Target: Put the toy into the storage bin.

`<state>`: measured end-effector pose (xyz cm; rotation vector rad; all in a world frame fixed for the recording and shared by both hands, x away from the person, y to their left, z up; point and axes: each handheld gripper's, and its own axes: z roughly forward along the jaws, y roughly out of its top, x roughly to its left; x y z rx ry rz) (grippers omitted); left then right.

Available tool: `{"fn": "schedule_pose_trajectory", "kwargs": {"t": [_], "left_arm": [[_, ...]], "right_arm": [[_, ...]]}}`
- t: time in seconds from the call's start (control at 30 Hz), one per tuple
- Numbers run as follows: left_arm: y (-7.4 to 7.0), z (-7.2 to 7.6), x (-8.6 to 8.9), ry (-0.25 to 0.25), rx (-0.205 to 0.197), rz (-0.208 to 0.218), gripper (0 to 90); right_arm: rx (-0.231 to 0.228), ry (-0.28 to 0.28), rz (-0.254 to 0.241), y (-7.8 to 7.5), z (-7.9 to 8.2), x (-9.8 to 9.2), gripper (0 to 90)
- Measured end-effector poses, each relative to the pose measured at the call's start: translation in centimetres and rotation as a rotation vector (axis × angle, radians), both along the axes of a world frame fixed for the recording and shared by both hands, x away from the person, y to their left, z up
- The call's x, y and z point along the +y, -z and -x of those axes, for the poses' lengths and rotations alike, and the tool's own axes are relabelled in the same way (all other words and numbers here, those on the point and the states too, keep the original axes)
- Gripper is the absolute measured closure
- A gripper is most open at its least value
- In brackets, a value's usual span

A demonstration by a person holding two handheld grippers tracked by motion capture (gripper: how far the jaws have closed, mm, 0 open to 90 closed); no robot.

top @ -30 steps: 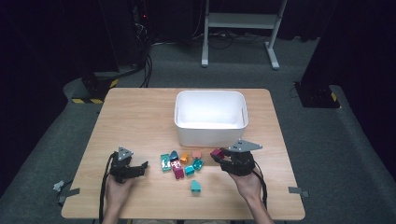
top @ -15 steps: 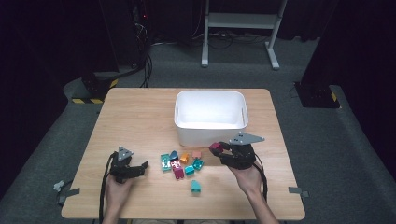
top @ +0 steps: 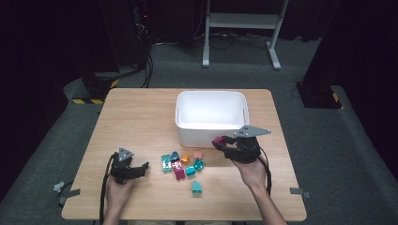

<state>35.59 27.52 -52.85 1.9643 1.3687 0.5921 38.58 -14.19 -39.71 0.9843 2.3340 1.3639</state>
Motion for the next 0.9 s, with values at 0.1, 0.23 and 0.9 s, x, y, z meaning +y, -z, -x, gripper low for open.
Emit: {"fn": "schedule_pose_trajectory", "kwargs": {"t": [0.1, 0.23, 0.9], "left_arm": [[0.0, 0.0, 0.0, 0.0, 0.0, 0.0, 16.6], [0.0, 0.0, 0.0, 0.001, 0.0, -0.001, 16.6], [0.0, 0.0, 0.0, -0.003, -0.003, 0.002, 16.8]], "right_arm": [[-0.008, 0.003, -0.01, -0.7, -0.3, -0.1, 59.1], [-0.017, 0.0, -0.015, -1.3, -0.4, -0.1, 59.1], [-0.037, 0.06, -0.032, -4.3, -4.5, -0.4, 59.1]]}}
